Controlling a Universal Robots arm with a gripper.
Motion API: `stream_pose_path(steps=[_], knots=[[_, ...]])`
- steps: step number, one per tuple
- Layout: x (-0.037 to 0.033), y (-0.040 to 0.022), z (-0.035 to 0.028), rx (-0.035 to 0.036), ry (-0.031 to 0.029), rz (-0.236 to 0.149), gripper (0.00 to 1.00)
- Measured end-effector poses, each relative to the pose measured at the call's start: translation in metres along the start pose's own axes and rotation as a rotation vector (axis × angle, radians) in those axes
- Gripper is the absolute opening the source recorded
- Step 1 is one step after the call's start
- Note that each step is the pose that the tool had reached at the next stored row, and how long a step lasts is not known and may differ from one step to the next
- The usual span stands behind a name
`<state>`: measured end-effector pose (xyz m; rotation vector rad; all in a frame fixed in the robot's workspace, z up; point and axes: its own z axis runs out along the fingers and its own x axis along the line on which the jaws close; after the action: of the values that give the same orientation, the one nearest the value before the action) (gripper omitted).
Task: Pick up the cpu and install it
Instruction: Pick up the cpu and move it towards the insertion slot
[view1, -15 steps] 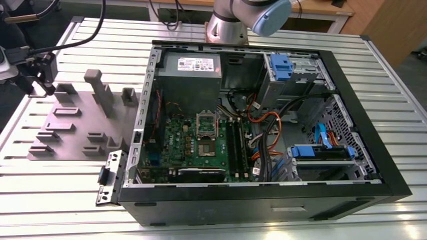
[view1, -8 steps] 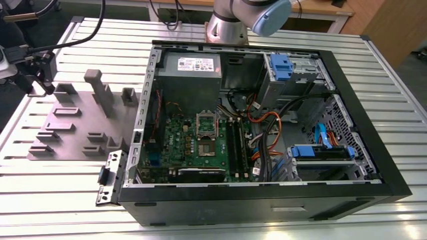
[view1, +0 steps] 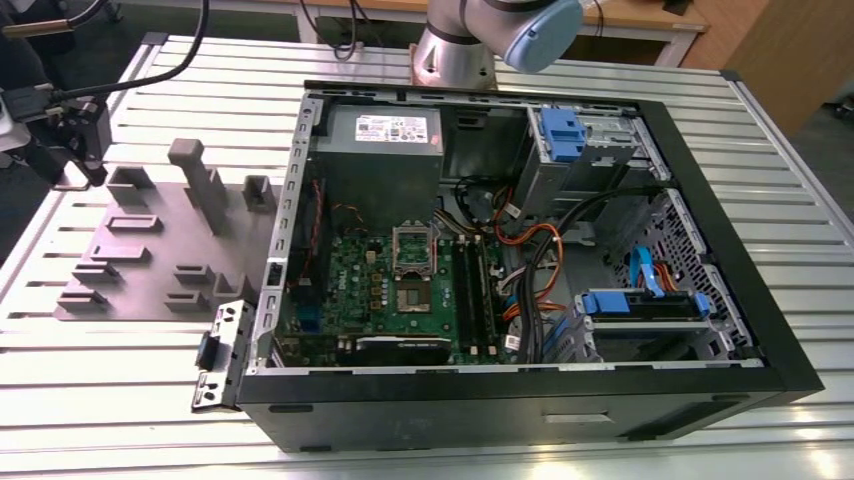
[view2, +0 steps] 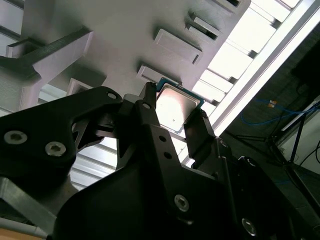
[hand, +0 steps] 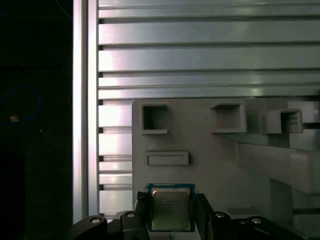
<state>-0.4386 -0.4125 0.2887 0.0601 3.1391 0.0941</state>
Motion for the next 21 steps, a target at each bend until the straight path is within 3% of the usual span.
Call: stream_pose_path(steps=[21], knots=[[0.0,0.0005,-0.0079,0.0001,0.0001,0.0,0.47]])
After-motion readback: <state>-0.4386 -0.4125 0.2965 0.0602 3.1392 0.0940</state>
